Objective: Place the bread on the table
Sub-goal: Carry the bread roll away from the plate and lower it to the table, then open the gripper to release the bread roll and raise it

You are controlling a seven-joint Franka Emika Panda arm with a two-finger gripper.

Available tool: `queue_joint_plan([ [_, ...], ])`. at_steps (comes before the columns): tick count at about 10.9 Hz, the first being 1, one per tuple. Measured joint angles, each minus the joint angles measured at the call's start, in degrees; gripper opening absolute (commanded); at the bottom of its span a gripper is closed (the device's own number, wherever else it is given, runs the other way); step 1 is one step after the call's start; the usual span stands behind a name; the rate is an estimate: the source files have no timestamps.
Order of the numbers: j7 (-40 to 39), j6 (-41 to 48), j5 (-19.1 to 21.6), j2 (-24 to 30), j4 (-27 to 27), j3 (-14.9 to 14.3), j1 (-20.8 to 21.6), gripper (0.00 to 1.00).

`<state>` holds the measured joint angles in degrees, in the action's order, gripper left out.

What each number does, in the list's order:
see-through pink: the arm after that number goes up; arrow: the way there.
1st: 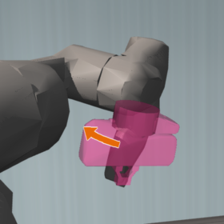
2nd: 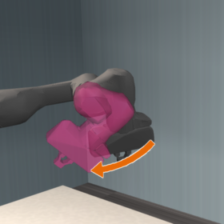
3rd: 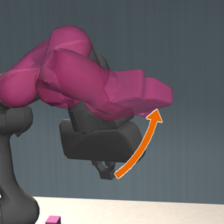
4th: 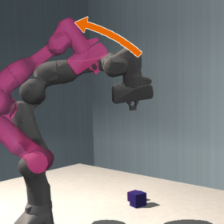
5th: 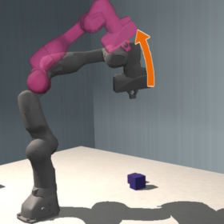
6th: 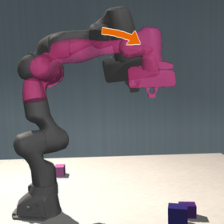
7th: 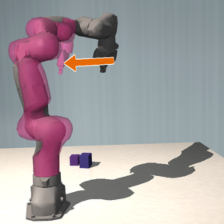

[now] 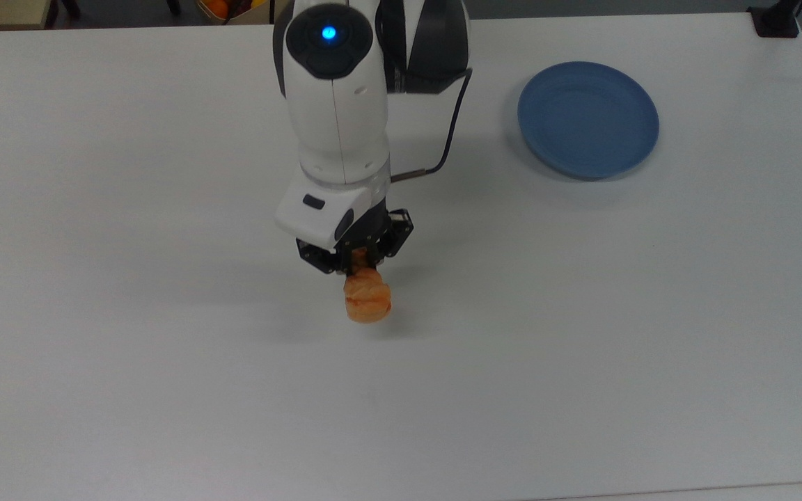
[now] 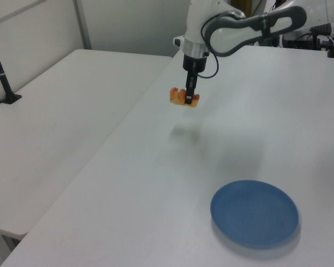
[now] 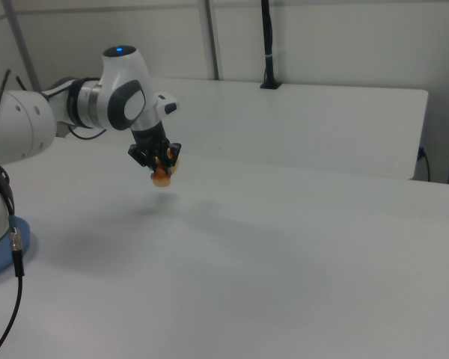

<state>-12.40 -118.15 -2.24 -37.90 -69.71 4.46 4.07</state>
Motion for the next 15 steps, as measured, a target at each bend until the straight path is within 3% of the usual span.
queue_joint_plan([
  [5, -0.12, -6.89, 0.0, -6.29, 0.21, 0.0, 0.01, 0.33],
  [7, -0.12, -7.65, -0.04, -7.49, 0.21, 0.0, 0.01, 0.56],
  [9, -0.12, -8.72, -0.28, -8.13, 0.18, 0.0, 0.02, 1.0],
  [12, -0.15, -8.74, -3.98, -8.4, -0.04, 0.0, 0.39, 1.0],
  [15, 0.11, -8.88, -4.51, -8.2, 0.18, 0.0, 0.55, 1.0],
])
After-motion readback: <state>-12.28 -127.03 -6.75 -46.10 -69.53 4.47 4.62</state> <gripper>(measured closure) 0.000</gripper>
